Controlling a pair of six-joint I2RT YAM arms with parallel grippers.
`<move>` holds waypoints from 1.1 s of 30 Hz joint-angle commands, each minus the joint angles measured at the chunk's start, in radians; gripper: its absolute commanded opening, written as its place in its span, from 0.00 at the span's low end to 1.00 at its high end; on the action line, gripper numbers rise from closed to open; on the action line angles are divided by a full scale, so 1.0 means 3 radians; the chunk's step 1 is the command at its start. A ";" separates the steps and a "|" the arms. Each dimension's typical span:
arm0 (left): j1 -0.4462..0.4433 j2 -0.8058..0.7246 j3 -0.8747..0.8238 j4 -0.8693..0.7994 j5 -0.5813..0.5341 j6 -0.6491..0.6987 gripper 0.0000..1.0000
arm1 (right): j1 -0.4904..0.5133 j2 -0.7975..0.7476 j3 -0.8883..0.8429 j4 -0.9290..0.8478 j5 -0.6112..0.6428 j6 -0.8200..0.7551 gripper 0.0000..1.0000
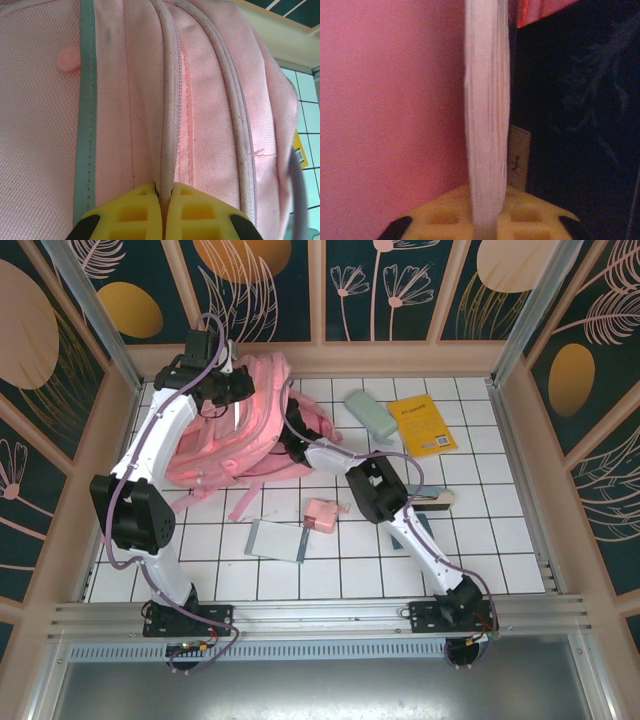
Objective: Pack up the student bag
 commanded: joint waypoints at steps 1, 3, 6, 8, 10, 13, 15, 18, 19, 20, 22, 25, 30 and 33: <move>-0.0008 -0.0055 0.0086 0.0415 0.0172 -0.0008 0.00 | 0.0036 0.0050 0.0305 -0.0322 -0.0054 -0.0068 0.33; -0.0003 -0.0062 0.0070 0.0407 0.0135 0.0010 0.00 | 0.0023 -0.0047 0.0194 -0.0442 -0.0088 -0.0162 0.40; 0.0016 -0.0061 0.0035 0.0392 0.0069 0.0048 0.00 | -0.0005 -0.0349 -0.0227 -0.0356 -0.0081 -0.0265 0.51; 0.0048 -0.0067 -0.0013 0.0404 0.0072 0.0063 0.00 | -0.0033 -0.0552 -0.0447 -0.0357 -0.0073 -0.0375 0.54; 0.0071 -0.0073 -0.0069 0.0421 0.0077 0.0079 0.00 | -0.0063 -0.0712 -0.0593 -0.0423 -0.0091 -0.0480 0.57; 0.0106 -0.0088 -0.0152 0.0450 0.0072 0.0095 0.00 | -0.0111 -0.0977 -0.0887 -0.0497 -0.0068 -0.0620 0.63; 0.0128 -0.0096 -0.0212 0.0471 0.0057 0.0105 0.00 | -0.0140 -0.1152 -0.1148 -0.0472 -0.0025 -0.0673 0.69; 0.0174 -0.0092 -0.0280 0.0493 0.0034 0.0125 0.00 | -0.0189 -0.1372 -0.1507 -0.0435 -0.0019 -0.0703 0.72; 0.0193 -0.0088 -0.0301 0.0497 0.0028 0.0135 0.00 | -0.0201 -0.1442 -0.1621 -0.0411 -0.0017 -0.0713 0.79; 0.0206 -0.0084 -0.0316 0.0501 0.0026 0.0146 0.00 | -0.0217 -0.1516 -0.1742 -0.0394 -0.0009 -0.0724 0.80; 0.0229 -0.0076 -0.0347 0.0503 0.0033 0.0154 0.00 | -0.0230 -0.1659 -0.1971 -0.0343 0.0047 -0.0749 0.80; 0.0237 -0.0087 -0.0388 0.0535 0.0111 0.0141 0.00 | -0.0238 -0.1712 -0.2095 -0.0323 0.0043 -0.0778 0.74; 0.0237 -0.0137 -0.0487 0.0655 0.0327 0.0042 0.00 | -0.0188 -0.1507 -0.1968 -0.0344 -0.0008 -0.0739 0.36; 0.0238 -0.0181 -0.0547 0.0712 0.0458 0.0011 0.00 | -0.0149 -0.1388 -0.1943 -0.0168 0.0019 -0.0627 0.02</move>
